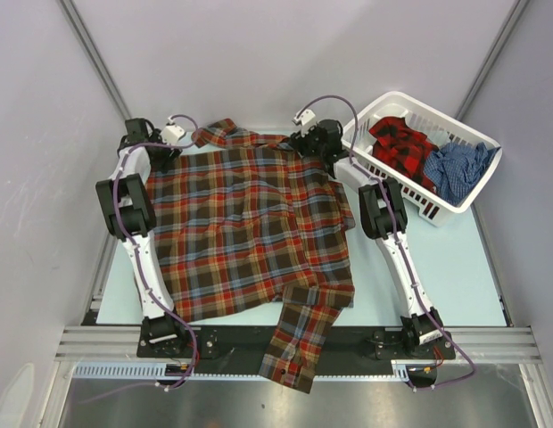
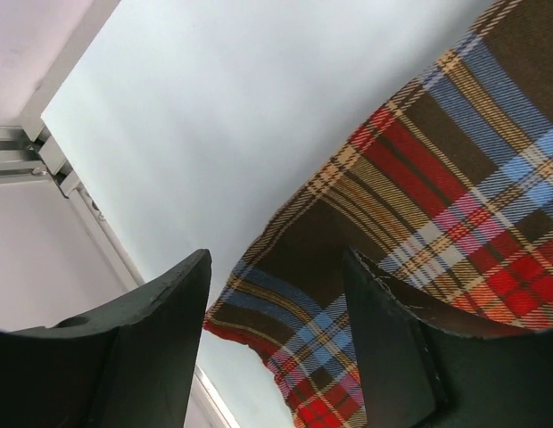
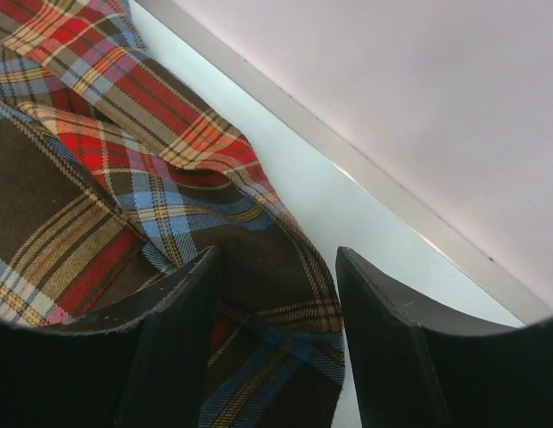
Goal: Fold and stack the long sleeve shirts
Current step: Fold the shirt
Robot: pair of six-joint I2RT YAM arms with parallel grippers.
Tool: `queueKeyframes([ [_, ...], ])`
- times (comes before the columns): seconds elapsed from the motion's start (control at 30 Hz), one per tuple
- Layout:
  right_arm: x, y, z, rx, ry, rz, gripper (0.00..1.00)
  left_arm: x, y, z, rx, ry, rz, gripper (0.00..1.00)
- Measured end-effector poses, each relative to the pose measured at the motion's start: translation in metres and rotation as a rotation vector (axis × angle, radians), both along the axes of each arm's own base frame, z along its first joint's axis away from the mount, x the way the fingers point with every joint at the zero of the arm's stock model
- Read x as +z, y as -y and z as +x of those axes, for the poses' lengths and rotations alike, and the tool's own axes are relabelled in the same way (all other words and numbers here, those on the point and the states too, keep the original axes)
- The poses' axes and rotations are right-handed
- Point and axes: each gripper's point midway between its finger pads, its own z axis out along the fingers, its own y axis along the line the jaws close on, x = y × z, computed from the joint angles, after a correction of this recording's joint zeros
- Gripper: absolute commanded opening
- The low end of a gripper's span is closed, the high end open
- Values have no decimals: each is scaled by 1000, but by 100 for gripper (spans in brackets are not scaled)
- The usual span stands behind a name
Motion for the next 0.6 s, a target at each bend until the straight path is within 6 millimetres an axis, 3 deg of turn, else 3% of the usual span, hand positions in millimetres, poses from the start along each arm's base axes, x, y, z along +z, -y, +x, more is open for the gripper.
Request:
queueKeyframes([
  [0.07, -2, -2, -1, 11, 3, -13, 49, 0, -2, 2, -5, 6, 15, 62],
  [0.1, -2, -2, -1, 16, 7, -19, 39, 0, -3, 2, -7, 8, 21, 60],
  [0.17, 2, -4, 0, 27, 23, -29, 26, -1, -5, 3, -11, 9, 39, 54],
  [0.2, 3, -4, 1, 31, 30, -33, 14, -1, -5, 3, -14, 10, 46, 52],
  [0.27, 6, -5, 2, 36, 44, -37, 2, -4, -5, 3, -24, 8, 61, 44],
  [0.5, 8, -5, 3, 40, 59, -49, 0, -9, -2, 6, -66, 4, 108, 18],
  [0.53, 9, -5, 3, 40, 59, -48, 0, -9, -1, 6, -73, 5, 113, 8],
  [0.6, 9, -5, 4, 38, 60, -45, 0, -9, 1, 7, -80, 6, 117, 0],
])
